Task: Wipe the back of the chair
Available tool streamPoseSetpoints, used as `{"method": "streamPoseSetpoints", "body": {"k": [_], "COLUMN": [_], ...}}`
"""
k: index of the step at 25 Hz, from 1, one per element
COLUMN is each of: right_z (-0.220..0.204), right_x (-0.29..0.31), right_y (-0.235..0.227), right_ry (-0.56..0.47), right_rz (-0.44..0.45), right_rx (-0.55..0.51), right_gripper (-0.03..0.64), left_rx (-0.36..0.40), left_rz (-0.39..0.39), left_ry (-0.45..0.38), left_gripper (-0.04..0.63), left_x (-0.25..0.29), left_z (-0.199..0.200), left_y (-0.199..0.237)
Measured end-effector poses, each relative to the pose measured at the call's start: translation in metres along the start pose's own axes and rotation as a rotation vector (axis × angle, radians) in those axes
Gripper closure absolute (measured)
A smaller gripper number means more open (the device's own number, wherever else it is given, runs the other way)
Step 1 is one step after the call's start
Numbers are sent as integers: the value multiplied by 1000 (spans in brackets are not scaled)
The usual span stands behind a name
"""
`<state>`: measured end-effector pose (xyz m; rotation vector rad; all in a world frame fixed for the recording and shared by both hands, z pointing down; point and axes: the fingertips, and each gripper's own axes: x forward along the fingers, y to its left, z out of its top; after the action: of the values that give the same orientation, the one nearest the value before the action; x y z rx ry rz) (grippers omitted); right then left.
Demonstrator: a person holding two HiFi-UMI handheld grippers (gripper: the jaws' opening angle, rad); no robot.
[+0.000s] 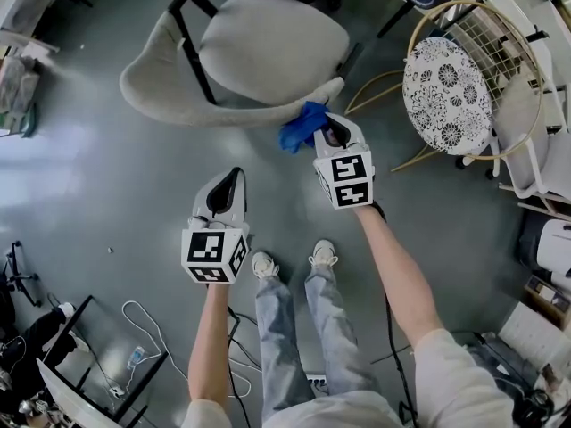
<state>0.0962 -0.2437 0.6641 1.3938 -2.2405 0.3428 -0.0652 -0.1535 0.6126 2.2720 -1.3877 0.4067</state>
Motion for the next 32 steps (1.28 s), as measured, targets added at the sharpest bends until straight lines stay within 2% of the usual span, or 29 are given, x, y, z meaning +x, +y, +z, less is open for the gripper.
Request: {"method": "streamPoseSetpoints", "body": {"k": [18, 32], "right_z": [-61, -85], "right_x": [38, 49], "right_y": [0, 2], "right_ry": [161, 227], "right_rz": [15, 16], "right_rx": [12, 56], "right_gripper": [578, 578], "left_rx": [-24, -23], "left_rz": [21, 28], "left_ry": [16, 16], "left_gripper": [589, 591], "left_x": [6, 2], "left_z": [-10, -8], "left_y": [22, 30]}}
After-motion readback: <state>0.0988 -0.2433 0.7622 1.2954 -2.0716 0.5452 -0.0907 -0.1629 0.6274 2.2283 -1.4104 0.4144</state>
